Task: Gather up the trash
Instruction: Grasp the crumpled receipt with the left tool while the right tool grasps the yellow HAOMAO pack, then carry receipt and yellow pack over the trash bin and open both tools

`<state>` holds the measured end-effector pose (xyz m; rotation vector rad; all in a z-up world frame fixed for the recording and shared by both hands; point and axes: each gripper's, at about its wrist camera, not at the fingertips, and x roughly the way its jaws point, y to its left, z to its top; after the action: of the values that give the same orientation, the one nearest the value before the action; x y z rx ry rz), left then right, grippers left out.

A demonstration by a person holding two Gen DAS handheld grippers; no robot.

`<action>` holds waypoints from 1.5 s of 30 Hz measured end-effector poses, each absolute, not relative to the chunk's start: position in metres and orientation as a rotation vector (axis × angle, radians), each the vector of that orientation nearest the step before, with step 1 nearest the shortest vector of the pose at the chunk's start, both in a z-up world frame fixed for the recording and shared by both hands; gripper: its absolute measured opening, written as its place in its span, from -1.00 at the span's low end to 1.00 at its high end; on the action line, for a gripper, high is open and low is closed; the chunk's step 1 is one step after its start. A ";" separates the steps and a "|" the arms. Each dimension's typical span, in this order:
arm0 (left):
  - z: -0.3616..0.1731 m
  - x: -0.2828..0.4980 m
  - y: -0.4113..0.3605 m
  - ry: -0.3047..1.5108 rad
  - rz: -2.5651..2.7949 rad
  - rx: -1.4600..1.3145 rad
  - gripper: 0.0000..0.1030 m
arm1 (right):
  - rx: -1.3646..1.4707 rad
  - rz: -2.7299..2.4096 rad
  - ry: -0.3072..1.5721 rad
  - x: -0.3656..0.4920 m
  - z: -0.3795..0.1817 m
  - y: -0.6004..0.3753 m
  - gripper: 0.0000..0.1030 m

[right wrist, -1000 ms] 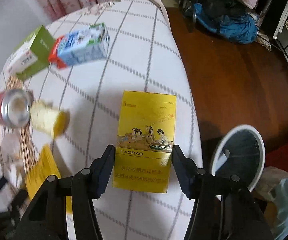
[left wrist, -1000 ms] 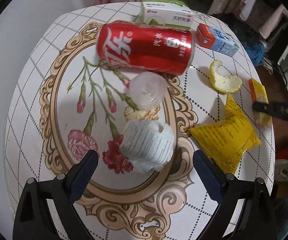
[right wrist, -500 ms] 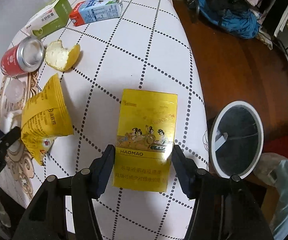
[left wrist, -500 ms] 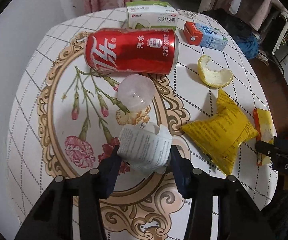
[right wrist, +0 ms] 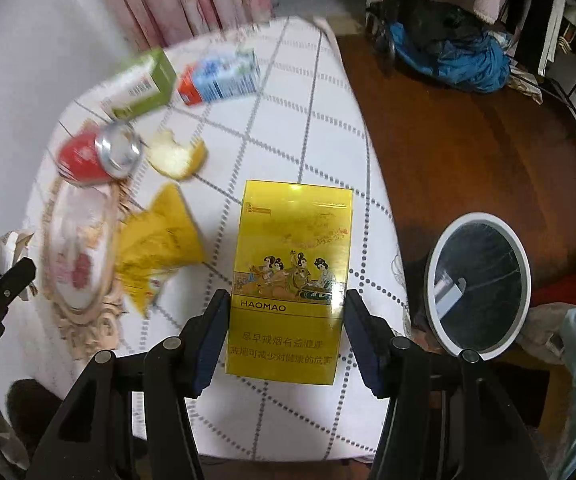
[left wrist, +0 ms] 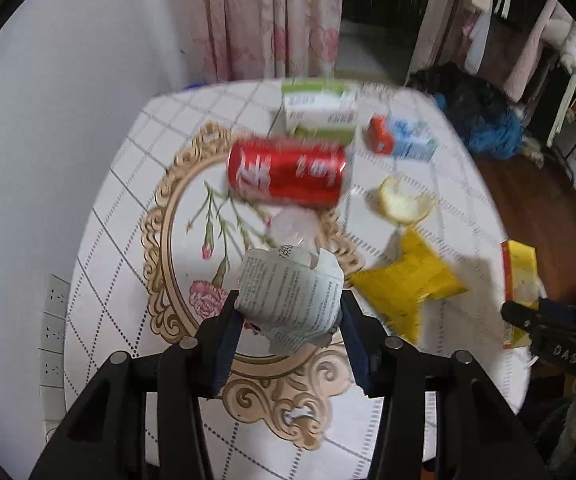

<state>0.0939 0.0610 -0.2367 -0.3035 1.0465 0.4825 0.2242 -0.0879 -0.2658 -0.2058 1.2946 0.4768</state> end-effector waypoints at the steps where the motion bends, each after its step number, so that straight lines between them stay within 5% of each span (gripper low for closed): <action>1: -0.225 0.094 0.055 1.025 0.480 -0.296 -0.14 | -0.197 0.483 1.277 0.223 -0.259 -0.092 0.14; 17: -0.125 0.175 -0.078 0.854 0.212 -0.205 -0.14 | -0.002 0.401 1.041 0.247 -0.126 -0.237 0.14; 32: -0.252 0.319 -0.231 1.180 -0.086 -0.291 -0.14 | 0.061 0.150 1.279 0.341 -0.279 -0.392 0.14; 42: -0.278 0.343 -0.264 1.241 -0.112 -0.260 -0.12 | 0.052 0.117 1.343 0.375 -0.324 -0.412 0.16; 45: -0.283 0.349 -0.264 1.252 -0.094 -0.246 -0.01 | 0.043 0.099 1.380 0.380 -0.331 -0.412 0.49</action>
<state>0.3492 -0.2639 -0.2828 -0.2465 1.2521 -0.0939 0.3796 -0.4125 -0.3310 0.0433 1.3799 0.0990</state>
